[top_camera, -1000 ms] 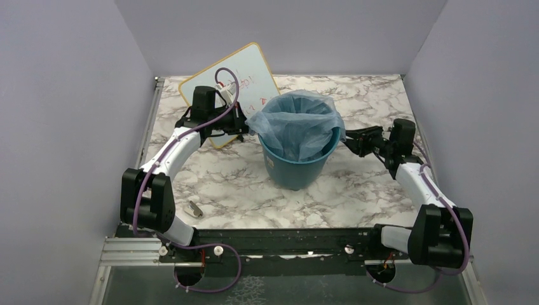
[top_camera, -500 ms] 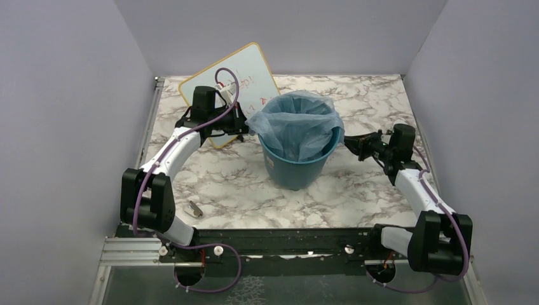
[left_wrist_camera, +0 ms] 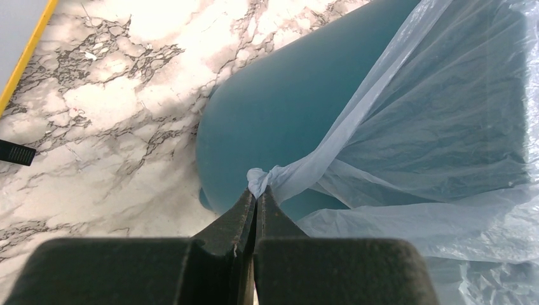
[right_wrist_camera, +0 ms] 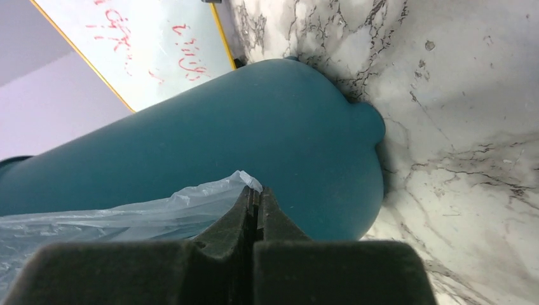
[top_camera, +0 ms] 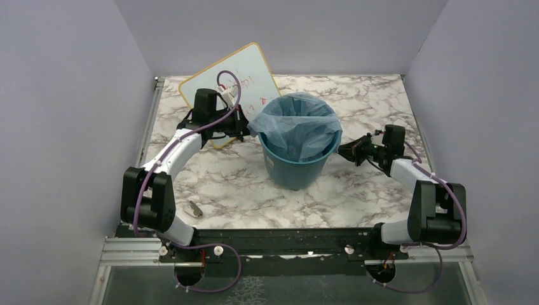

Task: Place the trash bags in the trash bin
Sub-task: Place the trash bag in the trash bin.

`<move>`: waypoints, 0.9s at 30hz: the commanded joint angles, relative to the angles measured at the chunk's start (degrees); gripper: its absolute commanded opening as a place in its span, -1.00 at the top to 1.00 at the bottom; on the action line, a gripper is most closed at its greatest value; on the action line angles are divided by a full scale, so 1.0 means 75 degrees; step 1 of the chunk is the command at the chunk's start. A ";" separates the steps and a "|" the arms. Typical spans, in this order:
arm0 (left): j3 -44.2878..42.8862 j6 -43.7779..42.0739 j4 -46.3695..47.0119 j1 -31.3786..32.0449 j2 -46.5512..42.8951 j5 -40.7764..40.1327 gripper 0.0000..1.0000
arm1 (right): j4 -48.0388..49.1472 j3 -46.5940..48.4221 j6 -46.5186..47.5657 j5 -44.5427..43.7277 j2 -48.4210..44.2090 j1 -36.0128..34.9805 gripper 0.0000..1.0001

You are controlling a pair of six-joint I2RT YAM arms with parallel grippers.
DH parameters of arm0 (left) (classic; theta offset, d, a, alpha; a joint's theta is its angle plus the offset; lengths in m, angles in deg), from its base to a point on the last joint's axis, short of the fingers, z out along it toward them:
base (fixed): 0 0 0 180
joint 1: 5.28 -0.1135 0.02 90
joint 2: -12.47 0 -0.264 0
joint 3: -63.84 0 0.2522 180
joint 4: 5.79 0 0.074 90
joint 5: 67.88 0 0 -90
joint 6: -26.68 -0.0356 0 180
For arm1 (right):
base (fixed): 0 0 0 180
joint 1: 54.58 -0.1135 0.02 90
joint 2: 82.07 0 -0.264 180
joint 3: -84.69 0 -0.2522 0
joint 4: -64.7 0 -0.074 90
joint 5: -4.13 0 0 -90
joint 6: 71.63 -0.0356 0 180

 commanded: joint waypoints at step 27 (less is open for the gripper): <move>0.0499 0.0022 -0.0051 -0.0016 0.0135 -0.0518 1.00 | -0.2910 0.0956 0.4297 -0.1264 -0.0446 -0.0036 0.60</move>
